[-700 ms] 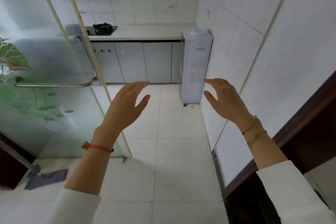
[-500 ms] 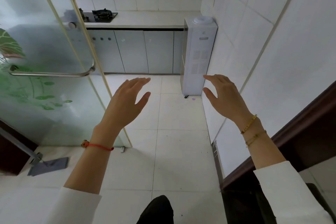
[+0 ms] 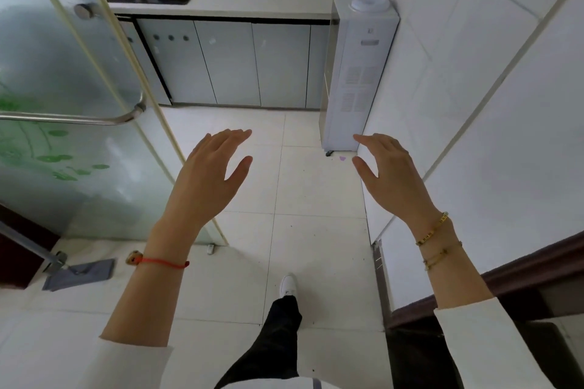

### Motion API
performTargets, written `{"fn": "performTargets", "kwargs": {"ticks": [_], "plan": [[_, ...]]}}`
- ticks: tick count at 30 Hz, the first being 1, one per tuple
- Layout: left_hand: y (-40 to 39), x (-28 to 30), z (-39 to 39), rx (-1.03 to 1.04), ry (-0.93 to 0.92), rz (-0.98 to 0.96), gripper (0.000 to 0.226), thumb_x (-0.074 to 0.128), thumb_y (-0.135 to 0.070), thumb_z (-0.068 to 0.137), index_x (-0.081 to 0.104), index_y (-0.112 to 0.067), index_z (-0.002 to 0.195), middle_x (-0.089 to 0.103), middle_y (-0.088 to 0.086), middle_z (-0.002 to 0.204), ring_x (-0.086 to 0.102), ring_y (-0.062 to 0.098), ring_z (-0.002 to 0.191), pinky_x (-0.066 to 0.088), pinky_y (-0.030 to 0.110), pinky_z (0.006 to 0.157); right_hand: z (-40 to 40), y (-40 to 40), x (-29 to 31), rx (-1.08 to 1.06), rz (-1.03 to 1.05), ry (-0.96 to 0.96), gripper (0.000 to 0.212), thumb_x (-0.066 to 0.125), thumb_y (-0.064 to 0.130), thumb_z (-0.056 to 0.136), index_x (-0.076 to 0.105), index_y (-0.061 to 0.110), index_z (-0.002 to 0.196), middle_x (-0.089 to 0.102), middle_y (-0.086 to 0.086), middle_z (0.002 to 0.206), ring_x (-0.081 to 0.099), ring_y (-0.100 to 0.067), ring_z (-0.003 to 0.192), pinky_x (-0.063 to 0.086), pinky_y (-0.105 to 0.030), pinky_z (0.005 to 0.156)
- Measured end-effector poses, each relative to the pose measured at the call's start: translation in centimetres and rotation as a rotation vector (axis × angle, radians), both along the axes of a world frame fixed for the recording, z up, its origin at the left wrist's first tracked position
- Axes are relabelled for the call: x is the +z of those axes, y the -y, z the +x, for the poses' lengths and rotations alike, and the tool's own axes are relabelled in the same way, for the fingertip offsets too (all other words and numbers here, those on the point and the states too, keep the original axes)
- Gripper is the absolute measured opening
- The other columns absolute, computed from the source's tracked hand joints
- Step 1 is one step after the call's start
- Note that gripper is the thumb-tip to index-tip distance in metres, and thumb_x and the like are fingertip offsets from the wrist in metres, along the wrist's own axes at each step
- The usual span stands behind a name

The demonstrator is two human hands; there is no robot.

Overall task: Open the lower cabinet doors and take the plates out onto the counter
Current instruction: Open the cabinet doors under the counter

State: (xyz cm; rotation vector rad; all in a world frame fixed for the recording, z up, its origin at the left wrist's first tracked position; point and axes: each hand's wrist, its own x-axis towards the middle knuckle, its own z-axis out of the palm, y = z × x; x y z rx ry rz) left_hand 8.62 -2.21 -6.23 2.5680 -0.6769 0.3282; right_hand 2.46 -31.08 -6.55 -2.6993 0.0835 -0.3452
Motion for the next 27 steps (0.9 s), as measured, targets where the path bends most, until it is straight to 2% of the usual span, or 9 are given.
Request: {"fn": "performTargets", "kwargs": {"ticks": [5, 15, 18, 23, 27], "plan": [[1.2, -0.3, 7.2, 0.017, -0.018, -0.002, 0.045, 0.051, -0.028, 0.101, 0.048, -0.017, 0.144, 0.055, 0.001, 0.144, 0.045, 0.020, 0.140, 0.019, 0.030, 0.121, 7.3, 0.9, -0.5, 0.008, 0.018, -0.024, 0.042, 0.049, 0.026, 0.099, 0.048, 0.012, 0.139, 0.054, -0.008, 0.139, 0.043, -0.024, 0.136, 0.032, -0.039, 0.116], [4.1, 0.3, 23.1, -0.003, -0.005, -0.009, 0.043, 0.051, -0.027, 0.100, 0.050, -0.016, 0.142, 0.057, 0.001, 0.143, 0.047, 0.021, 0.138, 0.023, 0.032, 0.122, 23.8, 2.5, 0.4, 0.026, 0.042, -0.029, 0.042, 0.049, 0.027, 0.099, 0.047, 0.015, 0.140, 0.052, -0.007, 0.141, 0.041, -0.023, 0.137, 0.028, -0.037, 0.117], [4.6, 0.1, 26.6, 0.007, -0.011, -0.006, 0.043, 0.051, -0.027, 0.100, 0.050, -0.016, 0.142, 0.057, 0.001, 0.142, 0.049, 0.021, 0.137, 0.022, 0.030, 0.121, 27.6, 2.7, 0.1, 0.043, 0.047, -0.045, 0.043, 0.047, 0.027, 0.100, 0.046, 0.015, 0.140, 0.051, -0.007, 0.142, 0.040, -0.024, 0.138, 0.029, -0.039, 0.118], [5.4, -0.3, 31.8, 0.033, -0.039, -0.007, 0.043, 0.052, -0.028, 0.100, 0.051, -0.015, 0.141, 0.058, 0.002, 0.142, 0.049, 0.023, 0.137, 0.027, 0.035, 0.121, 33.5, 3.8, -0.9, 0.065, 0.065, -0.067, 0.042, 0.047, 0.027, 0.100, 0.046, 0.015, 0.141, 0.051, -0.007, 0.142, 0.041, -0.024, 0.137, 0.031, -0.040, 0.118], [5.9, -1.2, 36.5, 0.073, -0.027, -0.013, 0.043, 0.052, -0.028, 0.100, 0.052, -0.015, 0.141, 0.059, 0.002, 0.141, 0.051, 0.022, 0.136, 0.027, 0.034, 0.120, 38.7, 4.8, -2.2, 0.083, 0.087, -0.078, 0.043, 0.048, 0.027, 0.100, 0.046, 0.014, 0.141, 0.051, -0.008, 0.142, 0.040, -0.024, 0.137, 0.031, -0.040, 0.118]]}}
